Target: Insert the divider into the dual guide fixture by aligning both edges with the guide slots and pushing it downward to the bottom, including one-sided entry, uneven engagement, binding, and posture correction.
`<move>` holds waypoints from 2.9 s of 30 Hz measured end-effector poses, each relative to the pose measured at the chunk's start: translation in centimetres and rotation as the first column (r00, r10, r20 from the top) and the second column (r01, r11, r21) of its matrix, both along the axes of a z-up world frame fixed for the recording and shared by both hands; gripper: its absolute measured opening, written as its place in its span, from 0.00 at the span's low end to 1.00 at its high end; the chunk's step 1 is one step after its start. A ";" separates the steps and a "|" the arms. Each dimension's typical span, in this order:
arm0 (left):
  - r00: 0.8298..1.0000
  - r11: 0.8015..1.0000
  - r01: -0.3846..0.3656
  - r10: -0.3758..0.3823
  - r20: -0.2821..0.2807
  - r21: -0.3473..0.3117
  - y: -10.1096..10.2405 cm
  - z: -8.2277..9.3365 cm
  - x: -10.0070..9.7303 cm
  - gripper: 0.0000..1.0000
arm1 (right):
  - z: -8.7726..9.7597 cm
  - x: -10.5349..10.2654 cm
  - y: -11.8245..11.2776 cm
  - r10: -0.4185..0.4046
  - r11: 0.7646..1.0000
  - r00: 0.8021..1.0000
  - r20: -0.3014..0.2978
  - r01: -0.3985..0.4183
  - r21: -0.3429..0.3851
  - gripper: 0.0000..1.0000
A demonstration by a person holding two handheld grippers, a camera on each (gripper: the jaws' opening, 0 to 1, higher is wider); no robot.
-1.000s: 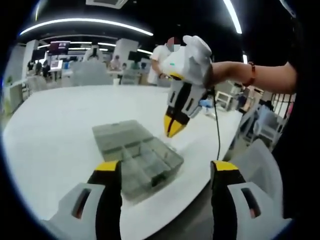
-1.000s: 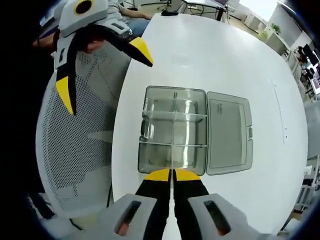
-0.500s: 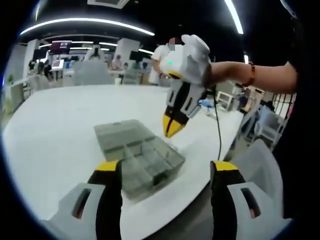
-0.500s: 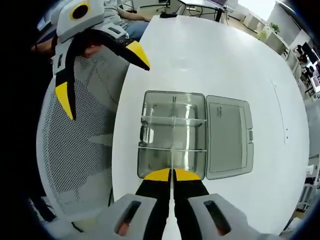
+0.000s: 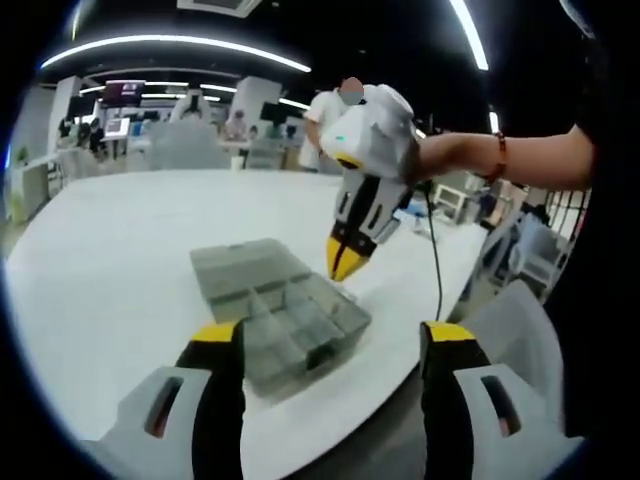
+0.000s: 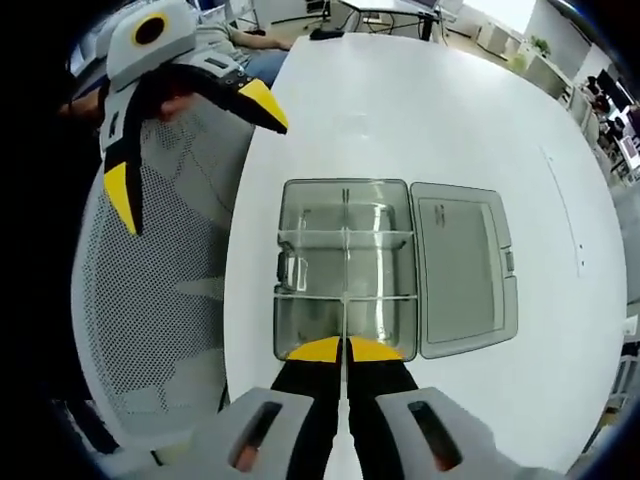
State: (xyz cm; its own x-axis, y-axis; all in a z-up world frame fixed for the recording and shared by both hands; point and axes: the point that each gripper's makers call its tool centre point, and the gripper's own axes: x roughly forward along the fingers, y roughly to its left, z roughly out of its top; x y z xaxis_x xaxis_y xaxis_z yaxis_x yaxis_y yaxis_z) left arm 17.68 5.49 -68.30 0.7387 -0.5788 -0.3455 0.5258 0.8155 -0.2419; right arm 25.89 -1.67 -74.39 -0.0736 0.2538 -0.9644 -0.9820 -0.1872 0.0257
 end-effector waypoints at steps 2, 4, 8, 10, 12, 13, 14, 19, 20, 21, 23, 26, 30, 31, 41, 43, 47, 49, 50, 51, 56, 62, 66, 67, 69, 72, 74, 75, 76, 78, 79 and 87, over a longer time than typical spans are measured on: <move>1.000 1.000 -0.001 0.001 0.000 -0.001 0.1 0.0 0.0 0.70 | -0.1 0.0 -0.1 0.004 1.000 1.000 0.000 -0.004 -0.003 0.00; 1.000 1.000 0.001 -0.001 0.001 0.002 0.1 0.1 0.0 0.70 | -0.3 0.0 -0.1 0.005 1.000 1.000 0.002 -0.005 -0.004 0.00; 1.000 1.000 0.004 -0.004 0.004 0.012 0.4 0.3 0.0 0.70 | -0.6 0.0 -0.1 0.019 1.000 1.000 0.007 -0.019 -0.008 0.00; 1.000 1.000 0.001 -0.001 0.010 0.011 0.6 0.6 0.0 0.70 | -0.8 0.0 -0.1 0.022 1.000 1.000 0.005 -0.022 -0.017 0.00; 1.000 1.000 -0.001 0.001 0.013 0.014 0.7 0.7 0.1 0.70 | -1.0 0.0 -0.2 0.029 0.999 1.000 0.012 -0.029 -0.024 0.00; 1.000 1.000 -0.004 0.004 0.015 0.019 0.9 0.7 0.1 0.70 | -1.1 -0.1 -0.3 0.031 0.999 0.999 0.010 -0.031 -0.027 0.00; 1.000 1.000 -0.007 0.006 0.015 0.020 1.0 0.7 0.2 0.70 | -1.1 -0.1 -0.3 0.030 0.999 1.000 0.010 -0.029 -0.029 0.00; 1.000 1.000 -0.017 0.017 0.020 0.020 1.4 0.9 0.2 0.70 | -1.4 0.0 -0.4 0.028 0.999 1.000 0.011 -0.027 -0.034 0.00; 1.000 1.000 -0.018 0.017 0.020 0.021 1.4 0.9 0.2 0.70 | -1.4 -0.1 -0.4 0.028 0.999 1.000 0.008 -0.028 -0.034 0.00; 1.000 1.000 -0.019 0.018 0.020 0.022 1.4 0.9 0.2 0.70 | -1.5 -0.1 -0.4 0.026 0.999 1.000 0.005 -0.026 -0.035 0.00; 1.000 1.000 -0.020 0.019 0.018 0.018 1.5 0.8 0.2 0.70 | -1.6 -0.1 -0.4 0.026 0.999 1.000 0.005 -0.026 -0.035 0.00; 1.000 1.000 -0.021 0.021 0.020 0.011 1.3 1.0 0.2 0.70 | -2.0 -0.2 -0.3 0.019 0.999 1.000 0.004 -0.019 -0.036 0.00; 1.000 1.000 -0.012 0.012 0.018 0.015 1.0 1.0 0.2 0.70 | -2.4 -0.2 -0.3 0.009 0.999 1.000 0.008 -0.009 -0.040 0.00; 1.000 1.000 -0.013 0.012 0.018 0.015 1.0 1.0 0.2 0.70 | -2.4 -0.2 -0.3 0.008 0.999 1.000 0.009 -0.008 -0.041 0.00; 1.000 1.000 -0.021 0.021 0.021 -0.002 0.7 1.3 0.4 0.70 | -3.1 -0.5 -0.5 0.000 0.999 1.000 0.026 0.001 -0.038 0.00; 1.000 1.000 -0.020 0.020 0.019 -0.001 0.6 1.2 0.4 0.70 | -3.3 -0.5 -0.5 0.002 0.999 0.999 0.034 0.000 -0.039 0.00; 1.000 1.000 -0.016 0.016 0.016 -0.003 0.4 1.1 0.3 0.70 | -3.5 -0.4 -0.6 -0.002 0.999 0.999 0.039 0.003 -0.036 0.00; 1.000 1.000 -0.011 0.011 0.012 0.000 0.2 1.0 0.2 0.70 | -3.6 -0.4 -0.7 -0.002 0.999 0.999 0.039 0.004 -0.034 0.00; 1.000 1.000 -0.010 0.010 0.011 0.002 0.2 1.0 0.2 0.70 | -3.7 -0.4 -0.7 -0.003 0.999 0.999 0.040 0.004 -0.034 0.00; 1.000 1.000 -0.010 0.010 0.011 0.003 0.2 1.0 0.2 0.70 | -3.7 -0.4 -0.7 -0.001 0.999 0.999 0.041 0.003 -0.033 0.00; 1.000 1.000 -0.012 0.012 0.012 0.002 0.2 1.0 0.4 0.70 | -3.8 -0.3 -0.6 -0.011 1.000 0.999 0.035 0.012 -0.027 0.00; 1.000 1.000 -0.005 0.005 0.011 0.005 0.0 1.0 0.4 0.70 | -3.9 -0.1 -0.6 -0.022 1.000 0.999 0.039 0.022 -0.005 0.00; 1.000 1.000 0.004 -0.004 0.008 0.013 0.0 1.0 0.4 0.70 | -3.8 -0.1 -0.5 -0.046 0.999 0.998 0.036 0.046 0.017 0.00; 1.000 1.000 0.006 -0.006 0.007 0.014 -0.1 1.0 0.5 0.70 | -3.8 0.0 -0.5 -0.053 0.998 0.998 0.036 0.053 0.021 0.00; 1.000 1.000 0.011 -0.011 0.004 0.022 -0.2 1.1 0.5 0.70 | -3.8 0.0 -0.7 -0.067 0.997 0.997 0.043 0.066 0.030 0.00; 1.000 1.000 0.011 -0.011 0.003 0.020 -0.3 1.3 0.6 0.70 | -3.7 0.3 -0.9 -0.093 0.994 0.994 0.049 0.090 0.057 0.06; 1.000 1.000 0.020 -0.020 -0.003 0.022 -0.6 1.3 0.6 0.70 | -3.5 0.5 -0.8 -0.120 0.990 0.992 0.043 0.116 0.083 0.08; 0.999 0.999 0.032 -0.031 -0.005 0.032 -0.8 1.2 0.6 0.70 | -3.4 0.6 -0.9 -0.128 0.988 0.991 0.037 0.124 0.090 0.08; 0.999 0.998 0.048 -0.048 -0.006 0.045 -1.1 1.1 0.6 0.70 | -3.3 0.7 -1.0 -0.143 0.986 0.989 0.031 0.139 0.096 0.08; 0.998 0.997 0.061 -0.061 -0.007 0.045 -1.6 1.2 0.8 0.70 | -3.1 0.9 -1.2 -0.159 0.982 0.987 0.036 0.154 0.108 0.09; 0.998 0.997 0.063 -0.063 -0.006 0.044 -1.6 1.3 0.9 0.70 | -3.0 0.9 -1.2 -0.166 0.980 0.985 0.037 0.161 0.118 0.10; 0.994 0.993 0.106 -0.107 0.005 0.051 -3.0 1.6 1.2 0.70 | -1.6 0.7 -1.5 -0.235 0.953 0.972 0.011 0.228 0.200 0.13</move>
